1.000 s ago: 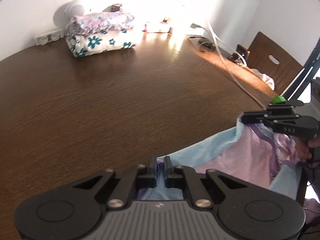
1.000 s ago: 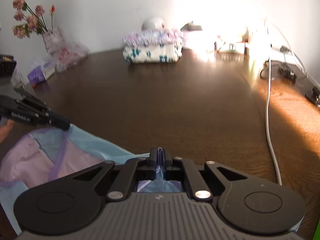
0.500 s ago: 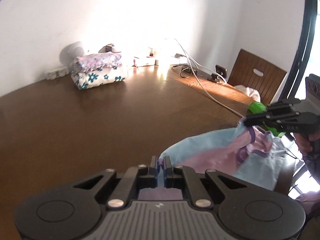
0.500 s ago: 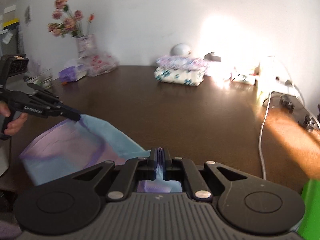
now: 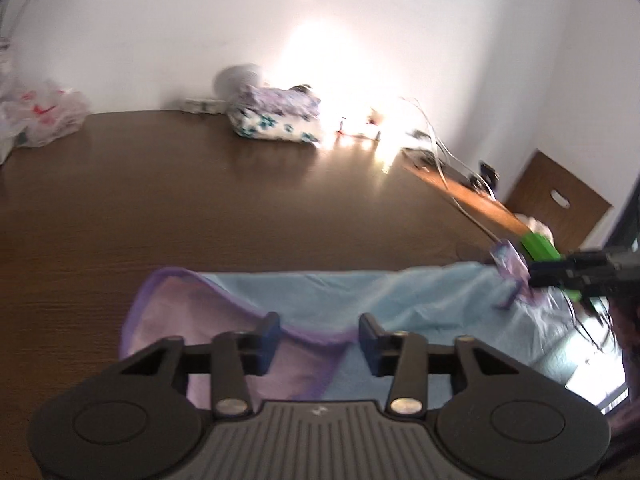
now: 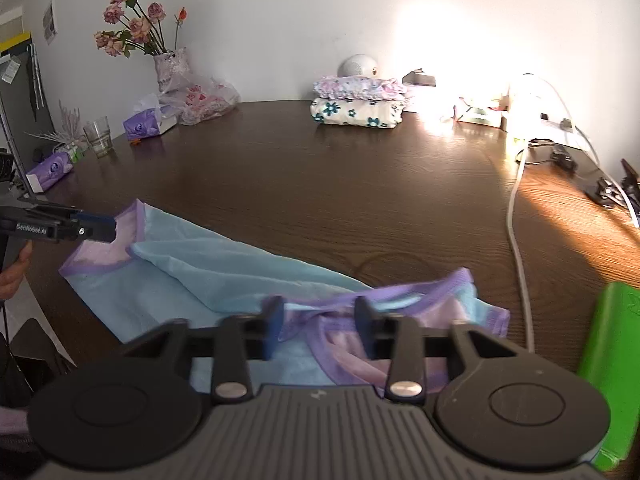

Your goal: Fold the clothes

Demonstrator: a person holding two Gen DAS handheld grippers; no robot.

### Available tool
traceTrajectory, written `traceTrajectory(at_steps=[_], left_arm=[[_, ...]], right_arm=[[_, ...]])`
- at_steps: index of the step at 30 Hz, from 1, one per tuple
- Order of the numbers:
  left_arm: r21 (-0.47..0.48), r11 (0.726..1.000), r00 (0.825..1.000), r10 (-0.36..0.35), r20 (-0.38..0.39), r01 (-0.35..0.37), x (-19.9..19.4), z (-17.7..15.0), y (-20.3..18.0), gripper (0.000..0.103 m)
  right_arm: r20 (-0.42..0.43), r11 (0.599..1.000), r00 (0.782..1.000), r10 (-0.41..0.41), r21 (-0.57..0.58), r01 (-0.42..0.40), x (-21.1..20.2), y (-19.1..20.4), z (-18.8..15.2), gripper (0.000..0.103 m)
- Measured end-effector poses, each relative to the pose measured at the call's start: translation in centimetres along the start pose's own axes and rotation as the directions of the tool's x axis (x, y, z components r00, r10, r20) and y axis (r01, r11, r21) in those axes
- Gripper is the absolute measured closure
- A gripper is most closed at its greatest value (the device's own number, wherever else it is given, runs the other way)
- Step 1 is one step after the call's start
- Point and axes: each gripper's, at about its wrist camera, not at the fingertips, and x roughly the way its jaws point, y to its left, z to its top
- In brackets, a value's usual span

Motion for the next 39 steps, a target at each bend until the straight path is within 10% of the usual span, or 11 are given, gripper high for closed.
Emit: traceTrajectory(at_steps=[6,10,19,24,26,33,39], left_arm=[[-0.058,0.998,1.0,0.012,0.025,-0.011,1.6,-0.2,-1.0,0.057],[-0.031,0.999,1.0,0.021,-0.012,-0.021,3.1,-0.8,-1.5,0.057],[0.034,0.997,0.995,0.076,-0.059,-0.075,3.4,-1.3,-2.2,0.056],[0.004,0.993,0.992,0.121,-0.039,-0.12,2.5,-0.3,-2.7,0.056],[-0.002,0.994,0.994,0.106,0.014,-0.106,2.1,0.3,-3.7,0.054],[0.068,0.994,0.996,0.086,-0.036,-0.084,5.9,0.5,-7.0,0.049],[0.112,0.99,0.994,0.088,-0.062,-0.08,6.6,-0.9,-7.6,0.048]], right_arm=[[0.008,0.99,0.997,0.077,0.122,-0.077,2.5,-0.8,0.0,0.063],[0.004,0.98,0.994,0.108,0.168,-0.107,3.1,-1.5,-0.5,0.101],[-0.014,0.991,0.993,0.12,0.056,-0.119,0.3,-0.6,-2.7,0.101],[0.006,0.995,0.997,0.082,0.055,-0.082,-0.7,-1.3,-2.1,0.094],[0.029,0.996,0.998,0.054,0.064,-0.055,-1.2,-1.9,-1.6,0.065],[-0.013,0.932,0.96,-0.281,0.234,0.276,3.3,-9.2,2.5,0.06],[-0.093,0.936,0.967,-0.237,0.244,0.253,6.1,-9.9,2.2,0.097]])
